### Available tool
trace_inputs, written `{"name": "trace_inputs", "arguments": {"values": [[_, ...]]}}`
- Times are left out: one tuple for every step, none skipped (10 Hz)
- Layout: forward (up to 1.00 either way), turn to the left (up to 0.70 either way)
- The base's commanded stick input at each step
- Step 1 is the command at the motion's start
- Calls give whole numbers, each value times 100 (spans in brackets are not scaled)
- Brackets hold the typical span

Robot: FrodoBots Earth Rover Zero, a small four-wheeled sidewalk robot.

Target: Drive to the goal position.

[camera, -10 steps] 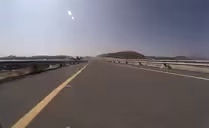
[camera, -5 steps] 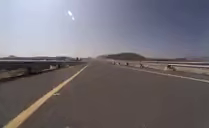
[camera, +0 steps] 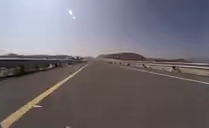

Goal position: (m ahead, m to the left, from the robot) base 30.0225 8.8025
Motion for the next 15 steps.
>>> {"name": "trace_inputs", "arguments": {"values": [[100,25],[100,27],[100,27],[100,18],[100,8],[100,0],[100,0],[100,0],[100,0],[100,0],[100,0],[100,0],[100,0],[100,0],[100,0]]}}
